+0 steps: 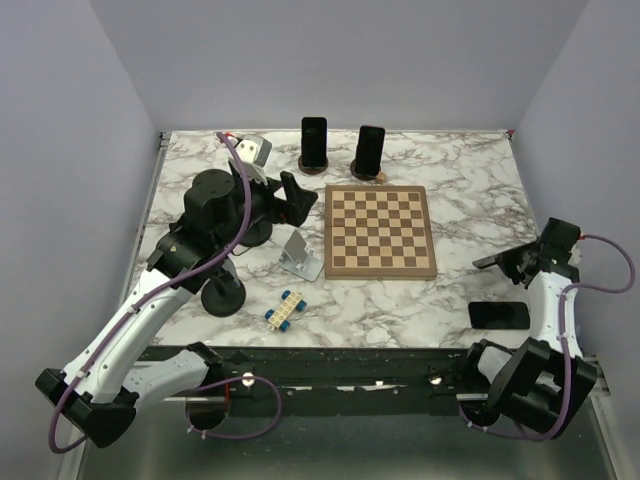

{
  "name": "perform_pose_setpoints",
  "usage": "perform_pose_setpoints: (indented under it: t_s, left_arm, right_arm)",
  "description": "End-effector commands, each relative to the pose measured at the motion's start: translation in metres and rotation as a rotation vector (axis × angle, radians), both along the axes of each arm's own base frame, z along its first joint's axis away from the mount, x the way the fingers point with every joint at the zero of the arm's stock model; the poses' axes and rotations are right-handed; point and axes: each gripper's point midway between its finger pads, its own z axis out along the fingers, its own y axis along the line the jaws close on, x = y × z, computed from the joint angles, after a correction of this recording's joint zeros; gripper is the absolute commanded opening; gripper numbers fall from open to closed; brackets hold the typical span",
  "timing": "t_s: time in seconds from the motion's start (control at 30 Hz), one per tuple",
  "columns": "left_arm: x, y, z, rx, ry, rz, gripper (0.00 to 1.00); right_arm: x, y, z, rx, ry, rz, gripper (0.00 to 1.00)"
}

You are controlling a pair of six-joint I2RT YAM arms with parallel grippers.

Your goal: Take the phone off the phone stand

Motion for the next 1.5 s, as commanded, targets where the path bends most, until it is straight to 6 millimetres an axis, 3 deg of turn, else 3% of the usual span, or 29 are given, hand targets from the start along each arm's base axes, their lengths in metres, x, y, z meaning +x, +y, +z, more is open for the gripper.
perform_pose_setpoints:
  t_s: [0.0,0.13,0.43,0.63,0.83,1.03,1.23,1.47]
  left_arm:
    - [-0.006,0.002,0.014,-0.04,-0.039,-0.005,0.99]
    - [-0.01,0.0,0.013,-0.043,-0.047,-0.005,0.99]
    - [-0.017,-0.014,0.006,-0.008,-0.062,-0.044,0.99]
    - [-0.013,-0.005,0.007,0.011,-0.094,0.011,0.99]
    - [-0.016,0.001,0.014,0.008,-0.121,0.026,0.99]
    - [-0.017,0.004,0.018,0.006,-0.133,0.032,0.99]
    - [-0.018,0.005,0.02,0.002,-0.141,0.033,0.99]
    - [-0.019,0.005,0.021,0.003,-0.141,0.029,0.99]
  right_arm:
    - [0.007,-0.006,0.004,0.041,-0.061,0.021,0.01]
    - [0.004,-0.014,0.001,0.088,-0.107,-0.009,0.01]
    - [-0.01,0.004,-0.031,0.22,-0.125,-0.026,0.01]
    - [-0.015,-0.002,-0.044,0.176,-0.13,-0.056,0.01]
    - [-0.021,-0.009,-0.045,0.119,-0.148,-0.105,0.01]
    - [-0.022,-0.001,-0.065,0.192,-0.117,-0.106,0.01]
    - [-0.029,0.004,-0.063,0.187,-0.106,-0.1,0.17]
    - [-0.045,0.01,-0.074,0.198,-0.027,-0.113,0.23]
